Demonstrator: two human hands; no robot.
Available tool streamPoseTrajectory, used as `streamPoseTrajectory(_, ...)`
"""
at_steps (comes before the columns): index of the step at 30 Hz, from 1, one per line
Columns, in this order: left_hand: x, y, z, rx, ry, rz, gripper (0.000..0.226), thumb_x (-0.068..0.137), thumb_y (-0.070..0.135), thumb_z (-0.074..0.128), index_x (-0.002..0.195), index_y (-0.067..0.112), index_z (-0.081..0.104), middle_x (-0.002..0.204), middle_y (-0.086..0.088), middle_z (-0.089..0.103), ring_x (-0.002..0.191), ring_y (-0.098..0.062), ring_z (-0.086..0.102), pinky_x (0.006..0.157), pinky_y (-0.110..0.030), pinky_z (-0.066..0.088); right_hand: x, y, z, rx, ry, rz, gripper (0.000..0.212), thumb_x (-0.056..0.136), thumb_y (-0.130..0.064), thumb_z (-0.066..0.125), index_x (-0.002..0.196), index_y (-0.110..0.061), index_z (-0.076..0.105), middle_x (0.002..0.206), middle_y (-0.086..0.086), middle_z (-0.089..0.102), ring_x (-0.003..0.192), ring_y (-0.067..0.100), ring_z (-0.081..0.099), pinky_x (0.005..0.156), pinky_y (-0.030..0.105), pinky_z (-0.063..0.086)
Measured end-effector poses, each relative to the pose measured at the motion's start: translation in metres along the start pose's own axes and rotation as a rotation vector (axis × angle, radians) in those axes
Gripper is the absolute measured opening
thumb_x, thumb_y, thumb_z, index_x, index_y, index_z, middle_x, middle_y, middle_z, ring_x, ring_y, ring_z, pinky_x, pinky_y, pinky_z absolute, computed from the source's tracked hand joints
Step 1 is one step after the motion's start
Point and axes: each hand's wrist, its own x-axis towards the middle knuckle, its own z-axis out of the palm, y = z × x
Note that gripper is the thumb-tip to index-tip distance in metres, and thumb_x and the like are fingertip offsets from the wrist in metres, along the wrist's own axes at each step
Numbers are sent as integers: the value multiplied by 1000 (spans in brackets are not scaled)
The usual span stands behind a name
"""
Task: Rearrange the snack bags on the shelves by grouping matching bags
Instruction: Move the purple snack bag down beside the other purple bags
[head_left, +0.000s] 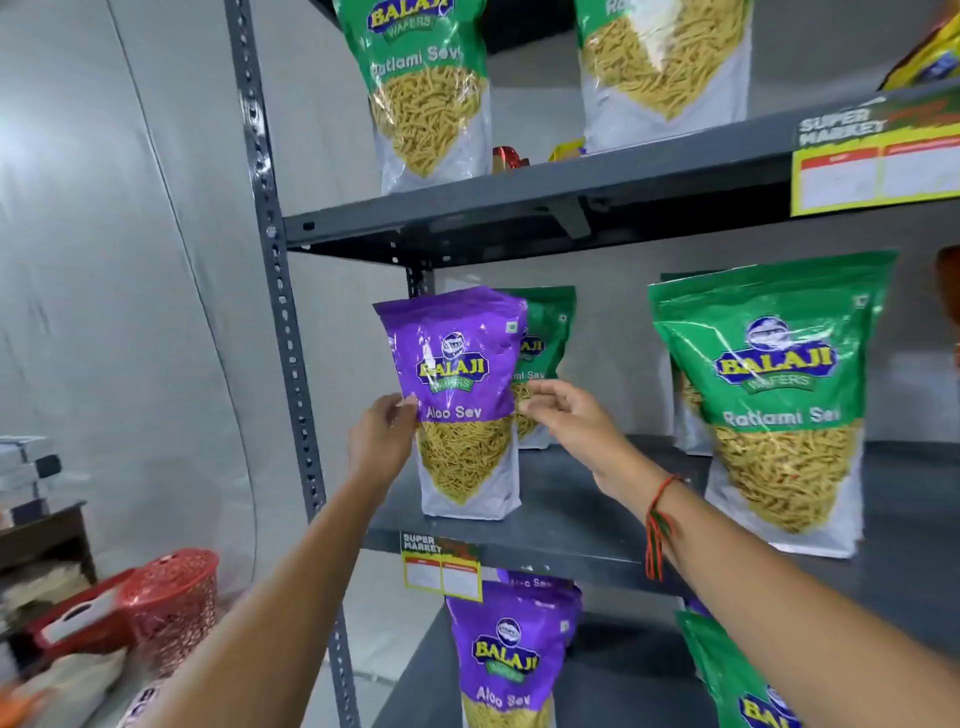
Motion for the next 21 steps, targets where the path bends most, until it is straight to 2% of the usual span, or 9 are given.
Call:
streamPoseTrajectory(2,6,-4,7,-46,50,38,47,91,57,44,102,19,69,100,-1,76,96,-26,69,87,-45,53,11,6,7,38,-26,35,23,87,-25,61,110,-21,59,96,-8,63,84,0,56,60,6,44)
streamPoseTrajectory(5,8,0,12,-16,177,1,34,96,41,51,98,15,74,87,2,73,82,-21,66,74,-35,48,25,21,17,56,-49,28,13,88,-24,61,99,-19,64,92,-5,65,79,1,56,61,5,45)
streamPoseTrajectory(7,11,-4,15,-63,216,3,34,92,42,56,92,15,77,85,0,76,82,-23,69,77,-39,54,33,28,22,43,-9,0,2,87,-21,62,86,-21,63,82,-5,61,75,6,54,66,14,45)
streamPoseTrajectory(12,12,-5,15,-100,234,-79,33,90,44,59,85,17,76,81,-1,77,80,-22,72,79,-42,57,43,36,27,33,113,-52,15,85,-15,64,71,-21,62,67,-4,59,67,11,52,71,30,45)
streamPoseTrajectory(18,-5,-1,2,-118,268,-79,32,90,45,58,80,18,73,79,2,77,79,-20,71,83,-44,57,21,26,26,31,108,-86,17,86,-13,61,72,-23,62,70,-5,62,73,12,56,75,32,47)
streamPoseTrajectory(21,-30,12,-7,-130,297,-64,29,90,41,60,80,17,74,81,-1,76,78,-19,67,79,-34,50,-3,14,23,56,110,-113,21,86,-10,61,72,-24,62,72,-3,62,74,13,56,76,33,48)
